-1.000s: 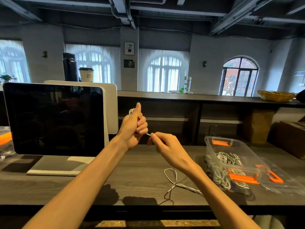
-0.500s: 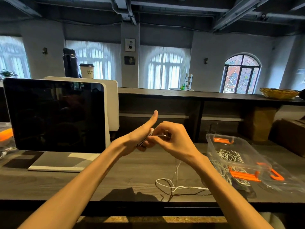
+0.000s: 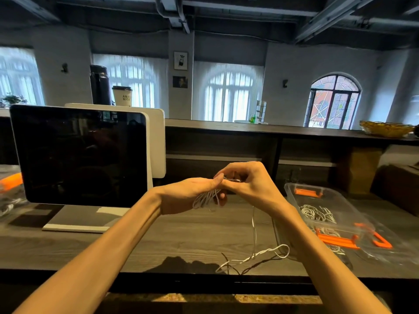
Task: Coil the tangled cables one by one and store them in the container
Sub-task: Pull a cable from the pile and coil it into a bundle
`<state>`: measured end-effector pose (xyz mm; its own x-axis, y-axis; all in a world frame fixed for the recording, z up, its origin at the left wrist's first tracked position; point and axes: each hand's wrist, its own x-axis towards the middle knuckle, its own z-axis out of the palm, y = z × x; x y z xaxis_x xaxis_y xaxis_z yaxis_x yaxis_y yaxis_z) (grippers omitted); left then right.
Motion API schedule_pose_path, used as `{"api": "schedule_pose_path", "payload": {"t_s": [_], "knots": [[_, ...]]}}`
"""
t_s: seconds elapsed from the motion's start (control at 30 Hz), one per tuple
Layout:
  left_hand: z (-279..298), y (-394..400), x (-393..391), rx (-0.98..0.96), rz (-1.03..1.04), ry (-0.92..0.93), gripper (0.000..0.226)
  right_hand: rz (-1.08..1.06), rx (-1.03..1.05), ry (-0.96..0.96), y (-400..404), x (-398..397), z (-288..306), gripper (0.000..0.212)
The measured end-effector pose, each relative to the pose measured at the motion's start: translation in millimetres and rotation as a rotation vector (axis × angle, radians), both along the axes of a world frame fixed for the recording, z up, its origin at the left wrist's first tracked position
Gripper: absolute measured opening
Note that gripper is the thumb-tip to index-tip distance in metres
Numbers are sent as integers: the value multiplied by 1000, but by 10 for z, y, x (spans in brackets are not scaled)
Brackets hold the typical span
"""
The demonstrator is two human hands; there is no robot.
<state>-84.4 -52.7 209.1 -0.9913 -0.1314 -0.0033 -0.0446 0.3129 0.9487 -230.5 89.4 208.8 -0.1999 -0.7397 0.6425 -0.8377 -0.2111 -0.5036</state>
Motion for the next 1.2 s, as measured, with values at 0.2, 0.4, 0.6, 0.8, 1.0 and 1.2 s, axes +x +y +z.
{"api": "schedule_pose_path", "payload": {"t_s": [0.2, 0.4, 0.6, 0.8, 1.0, 1.2], "knots": [[-127, 54, -116, 276, 59, 82, 45, 50, 117, -143, -66, -6, 61, 19], [-112, -9, -176, 625, 182, 283, 29, -70, 11, -357, -67, 34, -93, 27], [-81, 127, -332, 302, 343, 322, 53, -201, -168, -246, -252, 231, -212, 31], [-86, 209, -303, 220, 351, 382, 51, -275, -172, -77, -296, 224, -213, 27], [-166, 227, -412, -28, 545, 487, 44, -319, -16, 116, -257, 251, -249, 19], [-47, 147, -472, 410, 667, 567, 37, -256, -62, -127, -213, 334, -410, 17]]}}
